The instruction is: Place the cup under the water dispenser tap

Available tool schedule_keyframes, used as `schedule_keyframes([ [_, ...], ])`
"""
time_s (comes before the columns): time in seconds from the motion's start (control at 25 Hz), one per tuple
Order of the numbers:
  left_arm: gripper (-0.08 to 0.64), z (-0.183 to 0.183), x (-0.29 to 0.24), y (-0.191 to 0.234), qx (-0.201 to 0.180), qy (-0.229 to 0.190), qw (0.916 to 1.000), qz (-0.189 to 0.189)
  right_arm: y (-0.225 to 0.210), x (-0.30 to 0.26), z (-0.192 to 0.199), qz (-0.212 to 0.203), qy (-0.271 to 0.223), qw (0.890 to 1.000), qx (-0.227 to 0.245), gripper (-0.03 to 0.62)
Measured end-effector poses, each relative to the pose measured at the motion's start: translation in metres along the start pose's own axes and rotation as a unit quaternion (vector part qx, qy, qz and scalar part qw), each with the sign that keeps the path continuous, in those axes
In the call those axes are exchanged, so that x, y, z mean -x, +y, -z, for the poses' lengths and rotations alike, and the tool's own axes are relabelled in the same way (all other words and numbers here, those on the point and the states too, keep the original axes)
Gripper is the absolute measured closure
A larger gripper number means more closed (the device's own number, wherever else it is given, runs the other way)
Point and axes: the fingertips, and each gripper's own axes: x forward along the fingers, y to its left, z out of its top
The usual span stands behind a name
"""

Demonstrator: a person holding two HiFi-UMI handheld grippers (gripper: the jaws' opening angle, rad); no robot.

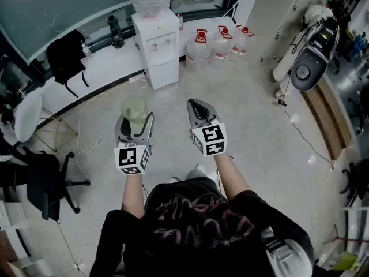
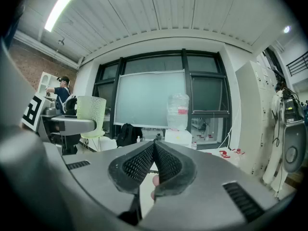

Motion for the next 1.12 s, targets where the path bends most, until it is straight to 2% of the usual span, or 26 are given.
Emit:
schedule_keyframes([
  [0.32, 0.216, 0.004, 0.001, 0.004, 0.008, -0.005, 1.0, -0.001, 0.001, -0.004, 0.002, -0.001, 0.002, 1.0, 0.005, 0.578],
  [0.64, 0.216, 0.009, -0.02, 0.012, 0.007, -0.003, 1.0, 0.003, -0.005, -0.02, 0.006, -0.009, -0.002, 1.0, 0.0, 0.577],
  [0.84, 0.217, 0.022, -0.042, 0.016, 0.006, 0.009, 0.9999, 0.011, -0.019, -0.044, 0.017, -0.006, 0.007, 1.0, -0.005, 0.578],
  [1.12, 0.217, 0.036, -0.09, 0.031, 0.012, 0.026, 0.9995, 0.011, -0.042, -0.095, 0.02, -0.022, 0.018, 0.999, -0.016, 0.577],
])
